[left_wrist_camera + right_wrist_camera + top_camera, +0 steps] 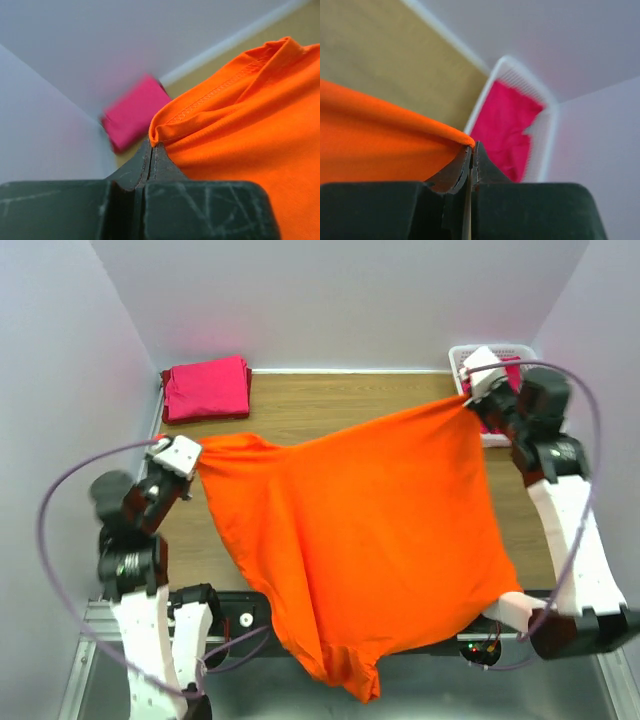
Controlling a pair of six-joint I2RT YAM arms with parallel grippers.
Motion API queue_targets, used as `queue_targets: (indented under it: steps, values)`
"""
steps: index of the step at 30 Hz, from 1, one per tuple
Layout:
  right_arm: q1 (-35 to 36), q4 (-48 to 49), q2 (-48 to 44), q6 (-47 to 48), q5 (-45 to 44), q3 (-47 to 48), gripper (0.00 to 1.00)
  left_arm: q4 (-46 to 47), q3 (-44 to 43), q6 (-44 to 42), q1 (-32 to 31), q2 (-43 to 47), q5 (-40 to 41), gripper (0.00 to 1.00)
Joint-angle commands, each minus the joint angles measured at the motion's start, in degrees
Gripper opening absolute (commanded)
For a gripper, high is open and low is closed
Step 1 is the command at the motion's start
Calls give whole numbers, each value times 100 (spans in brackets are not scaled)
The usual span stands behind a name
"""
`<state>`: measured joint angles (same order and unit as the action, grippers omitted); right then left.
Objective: Fold and stack the t-shirts
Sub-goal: Flatten the tshirt out, then fold the tshirt
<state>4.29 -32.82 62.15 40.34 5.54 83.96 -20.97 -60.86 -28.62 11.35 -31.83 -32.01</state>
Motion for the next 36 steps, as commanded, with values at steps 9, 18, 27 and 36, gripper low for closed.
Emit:
queue_targets:
  steps: [9,18,27,36]
  values:
    - [159,1532,2238,-183,870,-1366,1,1367,1789,-548,-599,-2983,519,0]
    - [177,1884,4636,-263,185,249,1,1956,-537,-127,-626,-6280,810,0]
    - [168,1937,5896,-175,-528,1438,0,1886,-2526,50,-634,-7987,828,0]
    - [124,1937,5721,-184,-598,1536,1,1746,-2475,15,-652,-7443,555,0]
